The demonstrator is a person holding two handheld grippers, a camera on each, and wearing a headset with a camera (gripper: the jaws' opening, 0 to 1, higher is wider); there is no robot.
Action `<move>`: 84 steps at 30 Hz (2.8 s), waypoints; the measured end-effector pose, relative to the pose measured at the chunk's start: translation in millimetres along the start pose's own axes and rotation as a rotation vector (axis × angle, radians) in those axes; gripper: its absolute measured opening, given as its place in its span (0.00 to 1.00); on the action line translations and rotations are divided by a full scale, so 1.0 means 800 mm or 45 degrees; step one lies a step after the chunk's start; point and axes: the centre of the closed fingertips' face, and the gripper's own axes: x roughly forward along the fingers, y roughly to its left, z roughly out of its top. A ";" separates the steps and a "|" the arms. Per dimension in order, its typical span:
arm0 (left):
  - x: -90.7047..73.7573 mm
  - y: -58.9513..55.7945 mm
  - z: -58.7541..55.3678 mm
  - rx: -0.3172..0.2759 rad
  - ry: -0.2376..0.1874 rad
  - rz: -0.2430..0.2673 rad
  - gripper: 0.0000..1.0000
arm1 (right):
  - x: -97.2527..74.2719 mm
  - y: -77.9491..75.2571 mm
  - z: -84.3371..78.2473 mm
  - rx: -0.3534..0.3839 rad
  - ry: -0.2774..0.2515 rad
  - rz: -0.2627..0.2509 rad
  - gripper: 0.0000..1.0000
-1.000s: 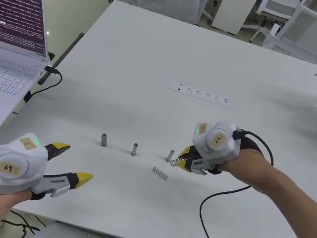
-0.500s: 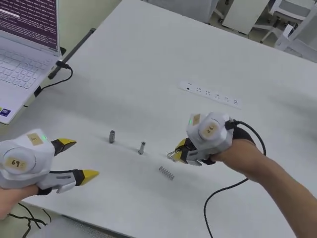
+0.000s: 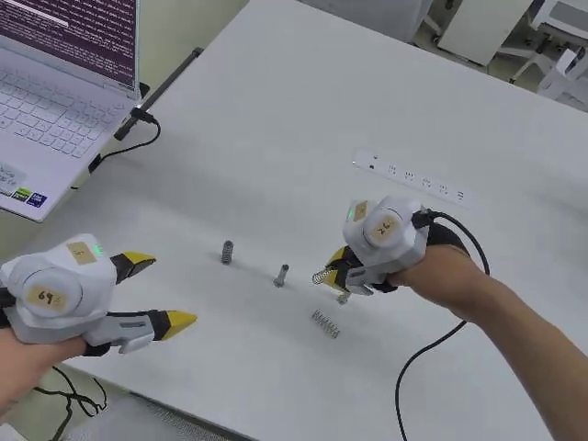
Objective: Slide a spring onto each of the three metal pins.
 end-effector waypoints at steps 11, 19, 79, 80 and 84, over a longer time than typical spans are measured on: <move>-0.002 0.002 0.000 -0.010 -0.005 -0.001 0.54 | 0.017 -0.008 0.015 -0.035 0.012 0.026 0.08; -0.005 0.006 0.006 -0.016 -0.021 0.010 0.54 | 0.026 -0.017 0.022 -0.063 0.026 0.040 0.08; -0.013 0.027 -0.004 -0.067 -0.020 0.044 0.52 | 0.093 -0.016 0.033 -0.107 0.106 0.153 0.09; -0.014 0.028 -0.004 -0.069 -0.021 0.046 0.52 | 0.095 -0.016 0.032 -0.107 0.109 0.154 0.09; -0.016 0.031 -0.005 -0.070 -0.018 0.052 0.52 | 0.100 -0.016 0.030 -0.098 0.110 0.155 0.09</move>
